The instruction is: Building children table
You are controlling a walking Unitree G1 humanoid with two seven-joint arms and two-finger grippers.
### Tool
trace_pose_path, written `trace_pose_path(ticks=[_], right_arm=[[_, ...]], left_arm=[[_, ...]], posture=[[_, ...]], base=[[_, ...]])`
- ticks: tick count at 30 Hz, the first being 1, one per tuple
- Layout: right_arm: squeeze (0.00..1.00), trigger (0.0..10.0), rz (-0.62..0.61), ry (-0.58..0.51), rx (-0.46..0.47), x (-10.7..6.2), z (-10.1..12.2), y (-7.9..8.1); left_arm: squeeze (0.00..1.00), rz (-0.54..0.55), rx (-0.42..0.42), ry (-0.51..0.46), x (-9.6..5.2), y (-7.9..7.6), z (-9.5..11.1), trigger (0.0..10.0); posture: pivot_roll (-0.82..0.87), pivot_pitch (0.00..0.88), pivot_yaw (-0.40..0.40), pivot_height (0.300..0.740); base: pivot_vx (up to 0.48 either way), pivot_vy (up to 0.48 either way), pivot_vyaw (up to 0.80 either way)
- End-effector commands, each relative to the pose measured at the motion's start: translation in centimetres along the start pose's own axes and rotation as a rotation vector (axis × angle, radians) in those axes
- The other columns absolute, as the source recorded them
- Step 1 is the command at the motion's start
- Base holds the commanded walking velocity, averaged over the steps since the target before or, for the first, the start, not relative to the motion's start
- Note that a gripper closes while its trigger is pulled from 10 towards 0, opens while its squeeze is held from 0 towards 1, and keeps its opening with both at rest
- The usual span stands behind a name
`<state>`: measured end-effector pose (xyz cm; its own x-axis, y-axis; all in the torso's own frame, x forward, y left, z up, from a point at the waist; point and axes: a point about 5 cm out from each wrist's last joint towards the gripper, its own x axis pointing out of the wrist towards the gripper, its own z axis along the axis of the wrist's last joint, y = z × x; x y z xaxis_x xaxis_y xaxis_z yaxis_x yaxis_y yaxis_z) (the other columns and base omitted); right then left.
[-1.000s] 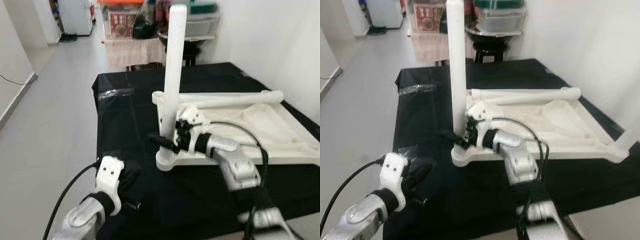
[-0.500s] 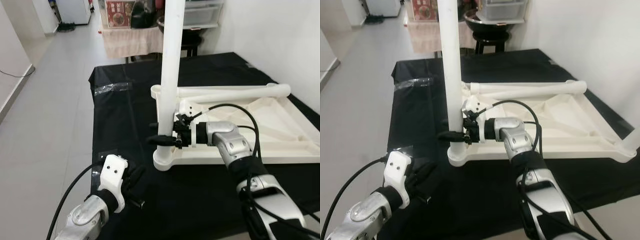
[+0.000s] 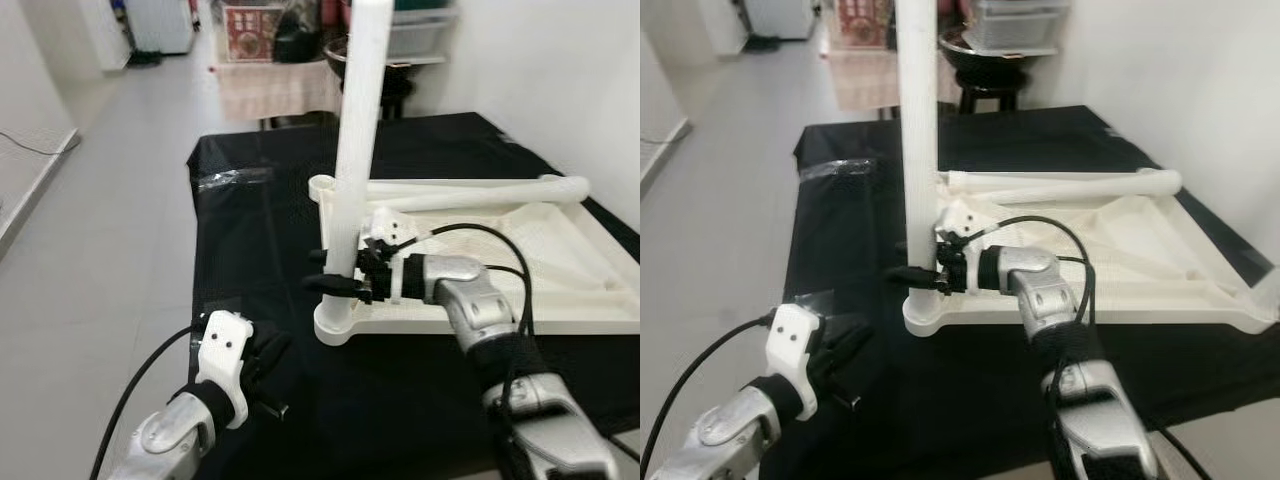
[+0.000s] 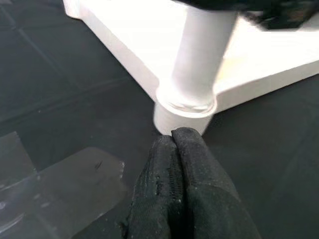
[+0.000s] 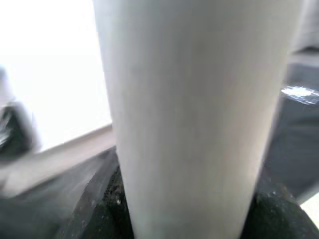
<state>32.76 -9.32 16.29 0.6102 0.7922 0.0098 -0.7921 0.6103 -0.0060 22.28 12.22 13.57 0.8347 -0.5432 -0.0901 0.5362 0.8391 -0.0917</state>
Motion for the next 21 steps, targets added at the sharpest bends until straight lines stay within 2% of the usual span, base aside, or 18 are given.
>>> trace_pose_path(ticks=[1,2,3,4,6,8,9,11,12,13,15,18,20,21], right_arm=[[0.0,0.0,-0.106,0.072,0.061,-0.3,-1.9,0.4],[0.0,0.0,-0.205,0.023,0.011,-0.8,-1.5,1.2],[0.0,0.0,-0.205,0.023,0.011,-0.8,-1.5,1.2],[0.0,0.0,-0.295,0.037,0.063,-1.1,-2.3,0.8],[0.0,0.0,-0.261,0.04,0.067,-0.6,-2.0,-0.1],[0.0,0.0,-0.228,0.065,0.069,-0.3,-2.3,0.1],[0.0,0.6,-0.147,0.076,0.029,0.1,-2.2,0.9],[0.0,0.6,-0.125,0.069,0.021,0.2,-1.9,1.1],[0.0,10.0,-0.086,0.04,0.034,0.2,-1.5,1.3],[0.97,10.0,-0.036,0.012,0.053,0.1,-1.0,1.2],[0.97,10.0,-0.024,-0.002,0.068,0.0,-0.7,1.4],[1.0,10.0,0.085,-0.004,0.025,-0.2,0.4,1.2],[1.0,10.0,0.085,-0.004,0.025,-0.2,0.4,1.2],[1.0,10.0,0.199,-0.017,-0.029,-0.3,2.2,0.0]], left_arm=[[0.0,0.008,0.0,0.019,-0.2,0.3,-0.4,10.0],[0.0,0.023,0.004,0.013,-0.1,0.4,-0.3,10.0],[0.0,0.023,0.004,0.013,-0.1,0.4,-0.3,10.0],[0.0,0.039,0.015,0.008,-0.1,0.5,-0.3,10.0],[0.0,0.056,0.02,0.006,0.2,0.8,-0.3,10.0],[0.0,0.053,0.023,0.009,0.2,0.8,-0.4,10.0],[0.0,0.051,0.022,0.009,0.3,0.8,-0.3,10.0],[0.0,0.052,0.02,0.007,0.3,0.8,-0.3,10.0],[0.0,0.055,0.02,0.004,0.4,0.8,-0.3,10.0],[0.0,0.057,0.019,0.003,0.4,0.8,-0.3,10.0],[0.0,0.058,0.018,0.003,0.4,0.8,-0.3,10.0],[0.0,0.059,0.015,0.004,0.5,0.8,-0.4,10.0],[0.0,0.059,0.015,0.004,0.5,0.8,-0.4,10.0],[0.0,0.055,0.013,0.007,0.5,0.8,-0.4,10.0]], posture=[[-0.03,0.101,-0.032,0.74],[-0.02,0.101,-0.036,0.74],[-0.02,0.101,-0.036,0.74],[-0.04,0.079,-0.015,0.74],[-0.02,0.08,-0.016,0.74],[-0.03,0.07,-0.022,0.74],[-0.02,0.07,-0.027,0.74],[-0.02,0.07,-0.027,0.74],[-0.02,0.062,-0.026,0.74],[-0.01,0.061,-0.03,0.74],[-0.01,0.061,-0.03,0.74],[0.0,0.057,-0.032,0.74],[0.0,0.057,-0.032,0.74],[0.0,0.056,-0.034,0.74]], base=[[0.0,0.0,0.0],[0.0,0.0,0.0],[0.0,0.0,0.0],[0.0,0.0,0.0],[0.0,0.0,0.0],[0.0,0.0,0.0],[0.0,0.0,0.0],[0.0,0.0,0.0],[0.0,0.0,0.0],[0.0,0.0,0.0],[0.0,0.0,0.0],[0.0,0.0,0.0],[0.0,0.0,0.0],[0.0,0.0,0.0]])
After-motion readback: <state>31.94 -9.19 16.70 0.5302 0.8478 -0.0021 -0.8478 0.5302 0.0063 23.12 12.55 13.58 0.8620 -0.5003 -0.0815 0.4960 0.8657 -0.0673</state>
